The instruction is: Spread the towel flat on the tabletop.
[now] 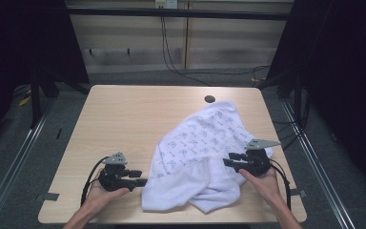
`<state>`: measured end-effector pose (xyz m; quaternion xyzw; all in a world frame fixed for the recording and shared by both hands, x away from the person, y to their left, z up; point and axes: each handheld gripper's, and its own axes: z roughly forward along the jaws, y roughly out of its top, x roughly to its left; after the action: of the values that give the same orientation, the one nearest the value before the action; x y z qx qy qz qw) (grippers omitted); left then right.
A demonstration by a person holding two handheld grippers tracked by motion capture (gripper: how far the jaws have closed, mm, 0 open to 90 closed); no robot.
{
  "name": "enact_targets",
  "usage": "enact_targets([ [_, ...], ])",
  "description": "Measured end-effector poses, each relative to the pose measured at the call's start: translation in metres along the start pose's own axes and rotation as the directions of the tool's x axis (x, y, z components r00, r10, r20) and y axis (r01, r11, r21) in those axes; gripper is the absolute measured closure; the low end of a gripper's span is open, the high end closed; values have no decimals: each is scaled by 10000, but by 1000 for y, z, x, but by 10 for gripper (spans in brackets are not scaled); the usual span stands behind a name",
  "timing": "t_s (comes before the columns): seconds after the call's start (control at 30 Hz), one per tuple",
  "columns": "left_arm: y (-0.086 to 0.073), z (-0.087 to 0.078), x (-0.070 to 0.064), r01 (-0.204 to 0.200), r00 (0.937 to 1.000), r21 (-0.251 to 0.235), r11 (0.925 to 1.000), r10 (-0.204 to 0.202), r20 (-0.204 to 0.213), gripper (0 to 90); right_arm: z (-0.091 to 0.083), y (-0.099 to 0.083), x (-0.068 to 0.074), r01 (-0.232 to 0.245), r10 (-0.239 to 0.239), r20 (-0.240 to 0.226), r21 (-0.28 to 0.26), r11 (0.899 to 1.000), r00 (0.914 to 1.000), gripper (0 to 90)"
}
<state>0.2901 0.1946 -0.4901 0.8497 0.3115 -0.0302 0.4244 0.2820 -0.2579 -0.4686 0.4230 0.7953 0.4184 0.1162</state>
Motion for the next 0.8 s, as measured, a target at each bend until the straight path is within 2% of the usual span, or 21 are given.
enact_targets([
  [0.13,1,6,4,282,9996,213,9994,-283,46,446,23,-2,-14,-51,44,190,367,9993,9998,594],
  [0.2,2,9,4,119,9999,380,9992,-119,2,446,28,-2,-18,-82,73,194,480,9988,9998,587],
  [0.27,2,12,1,-66,9998,524,9986,55,214,456,34,-3,-18,-57,49,134,628,9980,9999,584],
  [0.33,1,13,-3,-297,9992,769,9966,276,284,486,41,-3,-17,245,-250,53,777,9967,9997,585],
  [0.4,0,14,-6,-511,9975,859,9950,466,537,545,47,-2,-10,540,-518,-298,778,9955,9982,597],
  [0.47,-1,15,-9,-783,9958,924,9926,733,557,583,52,0,-2,779,-758,-238,1038,9915,9968,629],
  [0.5,-2,15,-10,-863,9943,968,9916,796,715,643,53,0,2,879,-866,-164,1057,9905,9961,674],
  [0.6,-3,15,-13,-1111,9900,1050,9882,1008,988,792,52,0,5,906,-870,-407,971,9911,9954,841],
  [0.67,-3,13,-15,-1267,9878,971,9872,1166,1030,863,47,2,5,716,-672,-531,849,9938,9963,868],
  [0.73,-3,10,-15,-1166,9878,801,9899,1072,1134,881,39,5,3,538,-516,-496,451,9975,9974,875],
  [0.8,-2,2,-14,-999,9892,371,9943,952,1112,883,28,9,0,232,-235,-540,-58,9997,9983,878],
])
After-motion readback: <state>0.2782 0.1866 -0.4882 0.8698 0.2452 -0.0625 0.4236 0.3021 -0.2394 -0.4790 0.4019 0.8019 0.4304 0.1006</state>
